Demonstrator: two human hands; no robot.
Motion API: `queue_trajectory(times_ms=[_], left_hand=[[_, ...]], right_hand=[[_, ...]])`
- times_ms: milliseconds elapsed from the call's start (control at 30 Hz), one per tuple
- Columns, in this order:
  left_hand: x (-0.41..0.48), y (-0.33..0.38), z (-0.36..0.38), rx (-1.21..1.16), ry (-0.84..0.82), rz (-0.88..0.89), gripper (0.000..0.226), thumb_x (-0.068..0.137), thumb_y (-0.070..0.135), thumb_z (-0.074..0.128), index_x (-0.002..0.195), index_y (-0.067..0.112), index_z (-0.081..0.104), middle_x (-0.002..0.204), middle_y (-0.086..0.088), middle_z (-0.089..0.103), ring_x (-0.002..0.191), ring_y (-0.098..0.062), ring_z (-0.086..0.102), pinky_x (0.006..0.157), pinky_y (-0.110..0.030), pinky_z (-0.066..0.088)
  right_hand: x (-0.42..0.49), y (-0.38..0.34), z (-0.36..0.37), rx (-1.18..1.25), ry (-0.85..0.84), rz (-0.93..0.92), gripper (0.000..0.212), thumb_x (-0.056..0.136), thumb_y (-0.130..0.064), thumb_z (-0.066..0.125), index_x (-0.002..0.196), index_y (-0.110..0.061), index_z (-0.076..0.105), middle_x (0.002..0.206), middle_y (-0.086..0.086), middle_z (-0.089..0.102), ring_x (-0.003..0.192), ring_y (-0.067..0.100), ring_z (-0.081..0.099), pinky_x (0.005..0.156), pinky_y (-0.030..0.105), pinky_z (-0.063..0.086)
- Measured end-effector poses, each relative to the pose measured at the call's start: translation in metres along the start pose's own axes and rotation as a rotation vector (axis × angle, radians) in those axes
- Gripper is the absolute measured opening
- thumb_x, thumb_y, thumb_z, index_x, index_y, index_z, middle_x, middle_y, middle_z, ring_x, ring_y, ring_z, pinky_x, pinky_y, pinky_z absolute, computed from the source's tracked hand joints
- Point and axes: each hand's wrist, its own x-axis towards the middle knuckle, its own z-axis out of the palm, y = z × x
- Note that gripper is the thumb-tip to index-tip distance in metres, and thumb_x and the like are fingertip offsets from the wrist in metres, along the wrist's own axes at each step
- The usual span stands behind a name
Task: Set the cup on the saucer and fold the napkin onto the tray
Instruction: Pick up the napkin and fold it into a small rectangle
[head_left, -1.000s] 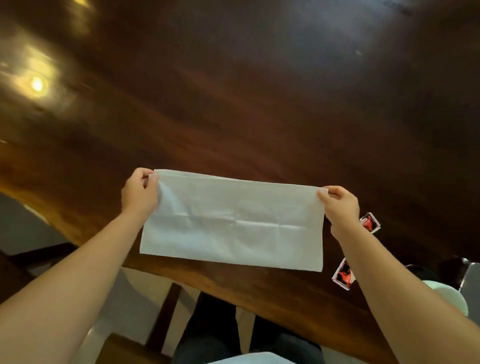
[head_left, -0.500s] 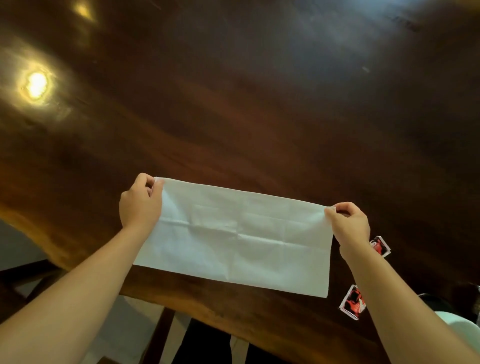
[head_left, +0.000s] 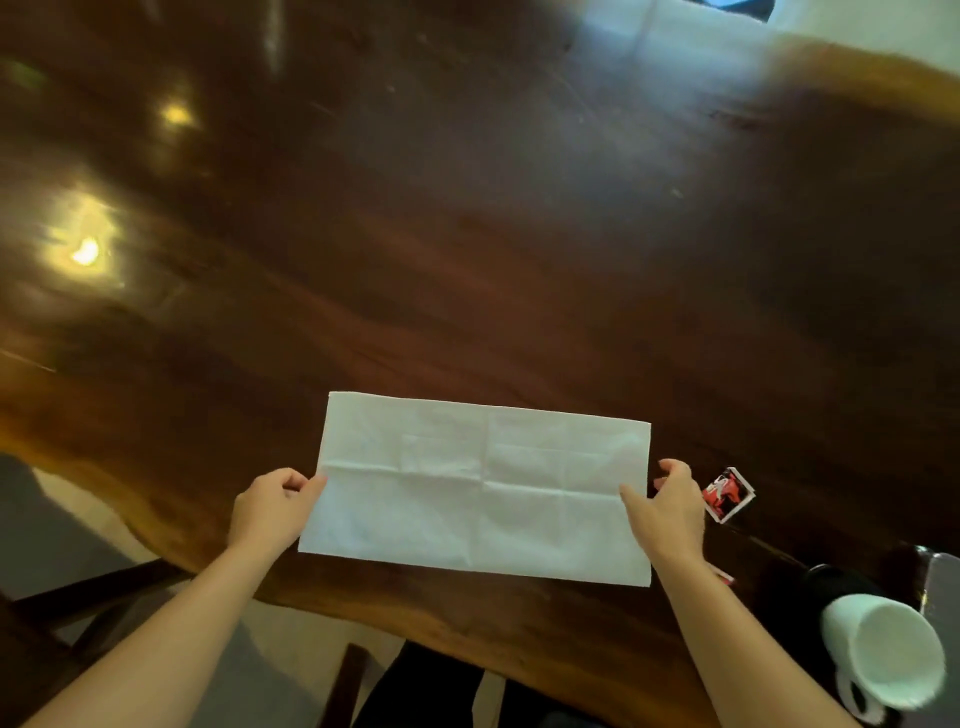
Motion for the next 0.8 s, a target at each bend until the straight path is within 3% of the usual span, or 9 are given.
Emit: queue_trajectory(times_ms=[200, 300, 433, 500, 567, 633, 733, 800], left_hand=[[-0.02, -0.015, 0.004, 0.044, -0.07, -0.014, 0.017, 0.09, 0.03, 0.074, 0.088, 0.018, 0.062, 0.081, -0.004, 0.068, 0.073, -0.02, 0.063, 0.064, -0.031, 0.053], [-0.026, -0.008, 0.005, 0.086, 0.043, 0.015, 0.026, 0.089, 0.021, 0.075, 0.108, 0.016, 0.059, 0.104, -0.004, 0.065, 0.087, -0.019, 0.06, 0.073, -0.033, 0.055], [-0.029, 0.031, 0.029, 0.219, 0.273, 0.502, 0.035, 0.095, 0.025, 0.063, 0.128, 0.016, 0.054, 0.13, -0.009, 0.056, 0.115, -0.023, 0.052, 0.09, -0.036, 0.052], [-0.025, 0.057, 0.053, 0.298, 0.246, 0.639, 0.053, 0.099, 0.033, 0.056, 0.146, 0.015, 0.042, 0.155, -0.013, 0.041, 0.144, -0.031, 0.037, 0.115, -0.043, 0.038], [-0.011, 0.07, 0.075, 0.41, 0.174, 0.639, 0.08, 0.1, 0.045, 0.049, 0.161, 0.016, 0.006, 0.17, -0.009, 0.005, 0.157, -0.027, 0.001, 0.126, -0.043, 0.011], [0.009, 0.06, 0.093, 0.536, 0.2, 0.632, 0.089, 0.1, 0.052, 0.039, 0.156, 0.019, -0.021, 0.167, -0.006, -0.018, 0.155, -0.024, -0.016, 0.127, -0.044, -0.002], [0.019, 0.039, 0.103, 0.518, 0.315, 0.639, 0.074, 0.1, 0.051, 0.023, 0.161, 0.019, -0.004, 0.17, -0.007, -0.004, 0.157, -0.029, -0.005, 0.126, -0.051, 0.004], [0.017, 0.035, 0.104, 0.484, 0.344, 0.597, 0.072, 0.099, 0.052, 0.024, 0.162, 0.021, 0.006, 0.17, -0.008, 0.003, 0.156, -0.034, -0.001, 0.126, -0.052, 0.003]], right_hand=[[-0.056, 0.0, 0.032, -0.292, -0.018, -0.27, 0.069, 0.089, -0.031, 0.071, 0.148, -0.016, 0.038, 0.151, 0.011, 0.041, 0.14, 0.03, 0.036, 0.112, 0.047, 0.036], [-0.072, -0.018, 0.057, -0.321, -0.053, -0.392, 0.065, 0.094, -0.033, 0.064, 0.15, -0.018, 0.034, 0.157, 0.01, 0.033, 0.147, 0.029, 0.027, 0.117, 0.048, 0.029], [-0.082, -0.062, 0.103, -0.374, -0.109, -0.651, 0.058, 0.102, -0.036, 0.047, 0.154, -0.021, 0.026, 0.166, 0.007, 0.017, 0.154, 0.03, 0.006, 0.123, 0.052, 0.011], [-0.084, -0.087, 0.133, -0.398, -0.127, -0.815, 0.054, 0.104, -0.034, 0.035, 0.156, -0.023, 0.022, 0.168, 0.004, 0.011, 0.155, 0.029, -0.003, 0.123, 0.055, 0.004], [-0.079, -0.107, 0.16, -0.411, -0.138, -0.928, 0.052, 0.105, -0.033, 0.025, 0.156, -0.027, 0.02, 0.169, 0.003, 0.009, 0.155, 0.029, -0.007, 0.123, 0.056, 0.001], [-0.065, -0.109, 0.18, -0.471, -0.144, -0.928, 0.054, 0.105, -0.043, 0.017, 0.158, -0.033, 0.013, 0.169, 0.001, 0.002, 0.154, 0.027, -0.014, 0.122, 0.057, -0.004], [-0.048, -0.069, 0.182, -0.583, -0.088, -0.848, 0.062, 0.102, -0.056, 0.012, 0.158, -0.037, -0.004, 0.168, -0.001, -0.014, 0.151, 0.026, -0.024, 0.121, 0.056, -0.011], [-0.04, -0.025, 0.162, -0.606, 0.01, -0.76, 0.067, 0.1, -0.057, 0.018, 0.159, -0.034, -0.004, 0.168, 0.001, -0.013, 0.153, 0.029, -0.019, 0.122, 0.057, -0.006]])
